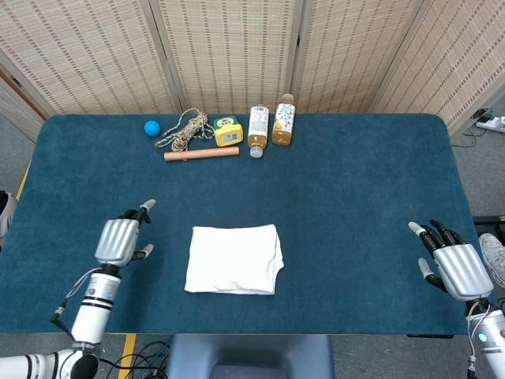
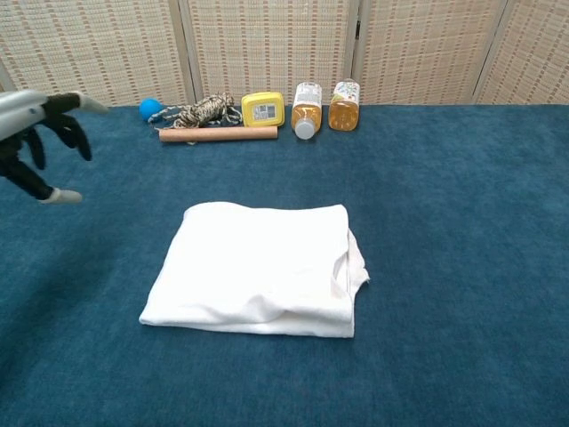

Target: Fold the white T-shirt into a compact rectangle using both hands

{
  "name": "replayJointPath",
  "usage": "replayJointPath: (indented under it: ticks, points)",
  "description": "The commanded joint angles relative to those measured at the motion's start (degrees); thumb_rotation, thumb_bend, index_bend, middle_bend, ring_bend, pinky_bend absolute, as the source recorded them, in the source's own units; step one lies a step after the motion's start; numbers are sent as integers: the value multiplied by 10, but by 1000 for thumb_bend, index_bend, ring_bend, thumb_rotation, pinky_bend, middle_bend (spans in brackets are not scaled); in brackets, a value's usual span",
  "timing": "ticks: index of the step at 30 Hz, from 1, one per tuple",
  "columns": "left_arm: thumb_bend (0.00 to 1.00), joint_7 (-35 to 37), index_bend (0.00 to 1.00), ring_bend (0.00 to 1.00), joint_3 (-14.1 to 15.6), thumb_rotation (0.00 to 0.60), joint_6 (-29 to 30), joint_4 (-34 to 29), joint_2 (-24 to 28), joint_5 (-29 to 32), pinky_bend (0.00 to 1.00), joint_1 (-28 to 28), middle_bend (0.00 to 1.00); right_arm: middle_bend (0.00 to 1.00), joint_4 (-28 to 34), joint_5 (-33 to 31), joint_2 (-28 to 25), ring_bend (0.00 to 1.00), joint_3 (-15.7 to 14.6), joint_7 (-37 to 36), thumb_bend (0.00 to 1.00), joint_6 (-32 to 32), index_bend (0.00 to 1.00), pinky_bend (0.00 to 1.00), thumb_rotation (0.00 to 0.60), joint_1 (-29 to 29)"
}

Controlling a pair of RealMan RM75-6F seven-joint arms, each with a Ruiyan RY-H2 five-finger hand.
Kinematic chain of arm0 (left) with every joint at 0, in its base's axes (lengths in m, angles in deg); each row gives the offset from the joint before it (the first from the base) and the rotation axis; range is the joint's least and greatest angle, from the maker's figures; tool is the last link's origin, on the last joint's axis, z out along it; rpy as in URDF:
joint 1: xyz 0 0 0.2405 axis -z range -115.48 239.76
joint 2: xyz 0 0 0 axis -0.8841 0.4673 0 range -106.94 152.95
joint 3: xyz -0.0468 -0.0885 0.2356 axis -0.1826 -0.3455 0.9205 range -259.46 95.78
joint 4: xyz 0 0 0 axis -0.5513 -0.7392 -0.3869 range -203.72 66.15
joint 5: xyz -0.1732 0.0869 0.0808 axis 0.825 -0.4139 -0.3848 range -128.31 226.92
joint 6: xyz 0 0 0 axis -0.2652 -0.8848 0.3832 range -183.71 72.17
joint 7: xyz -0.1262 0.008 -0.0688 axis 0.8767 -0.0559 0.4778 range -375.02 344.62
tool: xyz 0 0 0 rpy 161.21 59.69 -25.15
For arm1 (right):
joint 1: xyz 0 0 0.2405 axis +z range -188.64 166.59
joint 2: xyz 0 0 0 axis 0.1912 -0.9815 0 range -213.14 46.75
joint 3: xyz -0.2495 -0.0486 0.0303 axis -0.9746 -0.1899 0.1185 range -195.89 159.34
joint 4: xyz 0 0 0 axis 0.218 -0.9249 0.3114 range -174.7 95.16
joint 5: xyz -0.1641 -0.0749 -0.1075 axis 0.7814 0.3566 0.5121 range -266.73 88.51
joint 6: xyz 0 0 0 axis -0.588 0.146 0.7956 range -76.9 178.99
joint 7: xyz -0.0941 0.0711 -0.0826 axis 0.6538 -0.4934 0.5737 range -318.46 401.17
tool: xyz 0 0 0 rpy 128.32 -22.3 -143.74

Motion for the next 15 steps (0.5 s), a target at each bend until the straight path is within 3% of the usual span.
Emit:
replayJointPath:
  ticks: [1,5,15]
  points:
    - [216,48,146,273,22,600,27,37,28,-30,484,-47,380,156,-7,-1,1,105,-1,-11,434,-3,61,197,600,2]
    - [213,103,150,269,33,600,37,65,50,-41,469,-92,370,153,-14,-2,3,102,-2,-27,382,-4,61,191,600,2]
    - [213,237,196,269,64,600,95,126,82,-125,448,-194,369,170,-25,-4,14,102,-10,-46,384,1,61,192,600,-8]
